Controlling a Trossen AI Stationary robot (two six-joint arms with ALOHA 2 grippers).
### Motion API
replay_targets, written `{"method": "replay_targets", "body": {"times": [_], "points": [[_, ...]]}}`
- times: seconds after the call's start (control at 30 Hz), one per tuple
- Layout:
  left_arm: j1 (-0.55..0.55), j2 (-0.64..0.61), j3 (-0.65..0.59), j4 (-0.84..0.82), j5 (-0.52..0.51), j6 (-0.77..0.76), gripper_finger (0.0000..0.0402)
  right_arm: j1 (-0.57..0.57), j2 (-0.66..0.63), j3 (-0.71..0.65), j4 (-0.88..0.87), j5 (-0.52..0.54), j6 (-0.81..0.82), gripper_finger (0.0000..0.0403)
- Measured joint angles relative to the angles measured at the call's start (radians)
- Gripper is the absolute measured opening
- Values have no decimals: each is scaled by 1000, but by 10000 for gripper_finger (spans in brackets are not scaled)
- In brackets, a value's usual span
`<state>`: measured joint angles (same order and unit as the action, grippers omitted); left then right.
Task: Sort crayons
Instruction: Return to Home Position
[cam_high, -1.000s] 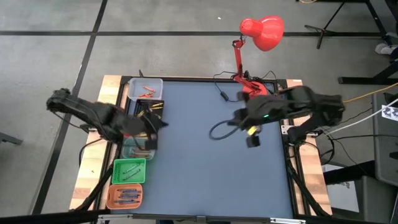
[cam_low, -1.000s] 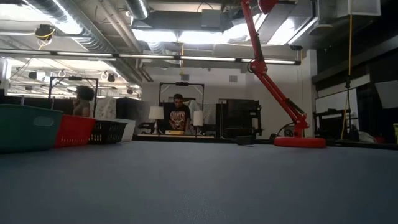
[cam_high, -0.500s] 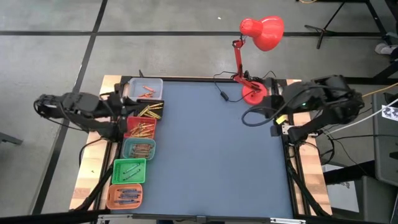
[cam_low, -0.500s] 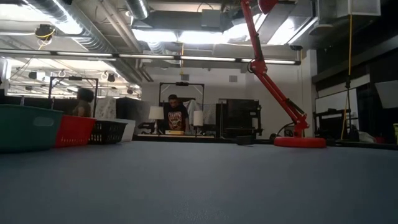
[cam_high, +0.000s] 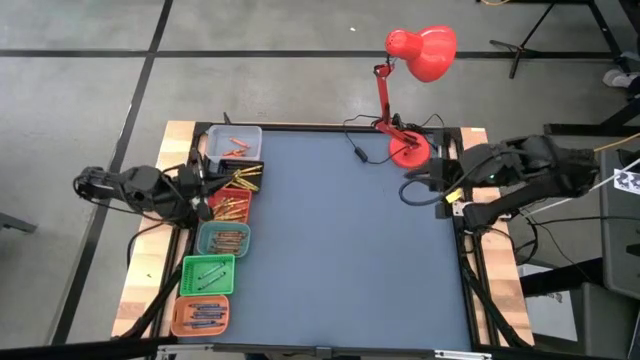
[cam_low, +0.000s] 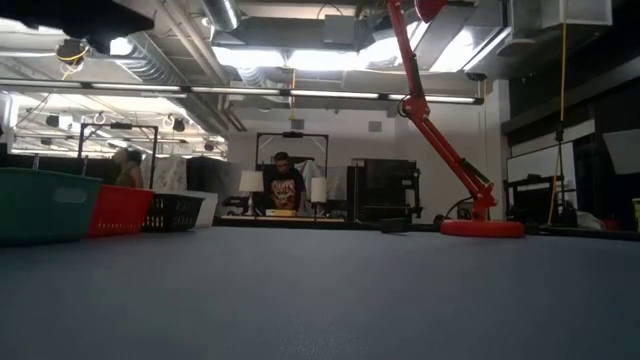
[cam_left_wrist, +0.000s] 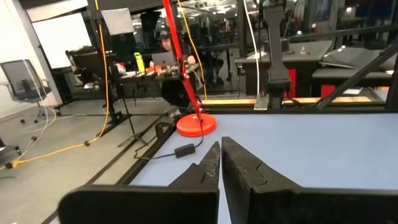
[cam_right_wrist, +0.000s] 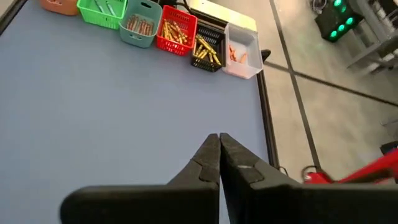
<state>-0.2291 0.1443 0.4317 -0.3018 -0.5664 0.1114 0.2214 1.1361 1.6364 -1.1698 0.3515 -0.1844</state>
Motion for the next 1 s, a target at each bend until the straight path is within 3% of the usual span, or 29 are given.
{"method": "replay_targets", "body": {"times": [0.3, 0.53, 0.83, 1.0], "points": [[0, -141, -80, 3, 1, 3, 2, 0, -379, -629, 490, -1, 37, 3], [0, -141, -122, 6, -8, -20, 2, 0, -741, -1040, 817, 6, 82, 3], [0, -140, -163, 34, -9, -57, 1, 0, -1138, -1358, 993, 22, 76, 3], [0, -141, -243, 148, -9, -58, 1, -1, -1122, -1444, 1083, -4, 77, 3]]}}
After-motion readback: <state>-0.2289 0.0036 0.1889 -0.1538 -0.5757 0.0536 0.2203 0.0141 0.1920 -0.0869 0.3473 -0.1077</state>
